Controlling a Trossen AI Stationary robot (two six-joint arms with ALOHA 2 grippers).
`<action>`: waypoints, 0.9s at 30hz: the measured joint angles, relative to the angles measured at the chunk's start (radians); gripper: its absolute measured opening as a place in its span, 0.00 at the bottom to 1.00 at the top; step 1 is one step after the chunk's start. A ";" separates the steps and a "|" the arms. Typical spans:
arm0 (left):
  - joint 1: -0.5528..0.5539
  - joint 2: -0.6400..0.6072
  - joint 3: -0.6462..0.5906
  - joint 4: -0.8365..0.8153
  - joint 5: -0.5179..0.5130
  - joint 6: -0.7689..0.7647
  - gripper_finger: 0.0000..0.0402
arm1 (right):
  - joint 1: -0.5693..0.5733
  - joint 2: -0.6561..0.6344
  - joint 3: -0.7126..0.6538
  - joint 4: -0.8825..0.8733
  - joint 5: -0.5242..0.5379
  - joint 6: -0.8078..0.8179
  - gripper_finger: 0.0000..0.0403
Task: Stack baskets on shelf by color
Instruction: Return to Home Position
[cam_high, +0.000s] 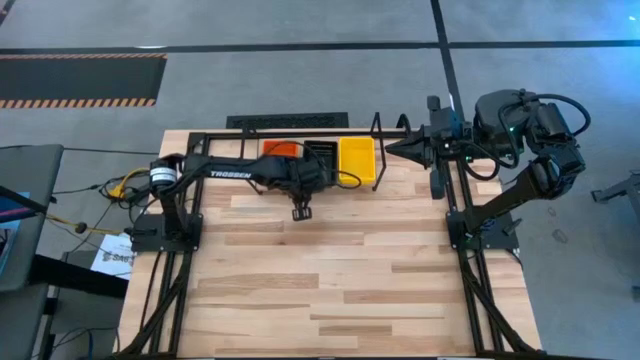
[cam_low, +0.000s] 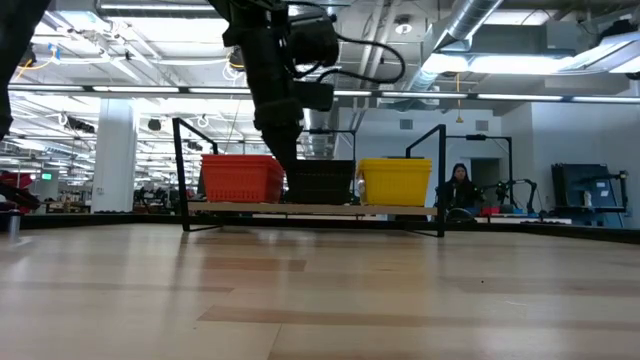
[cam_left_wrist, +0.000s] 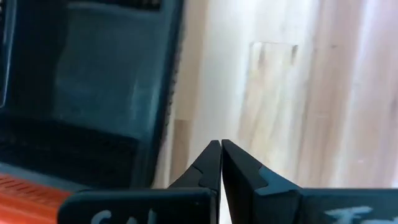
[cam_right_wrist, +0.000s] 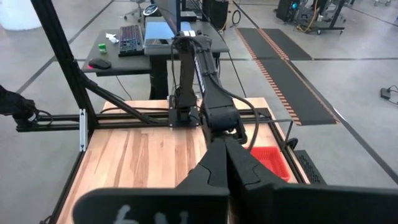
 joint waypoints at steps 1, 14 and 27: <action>-0.008 0.000 0.005 -0.003 0.000 -0.002 0.00 | 0.000 0.000 0.000 0.000 0.000 0.000 0.00; -0.056 -0.002 0.272 -0.166 -0.029 0.077 0.00 | 0.039 -0.001 -0.001 -0.184 0.002 0.078 0.00; -0.085 -0.073 0.348 -0.440 -0.176 -0.009 0.00 | 0.315 -0.008 -0.205 -0.460 0.235 0.483 0.00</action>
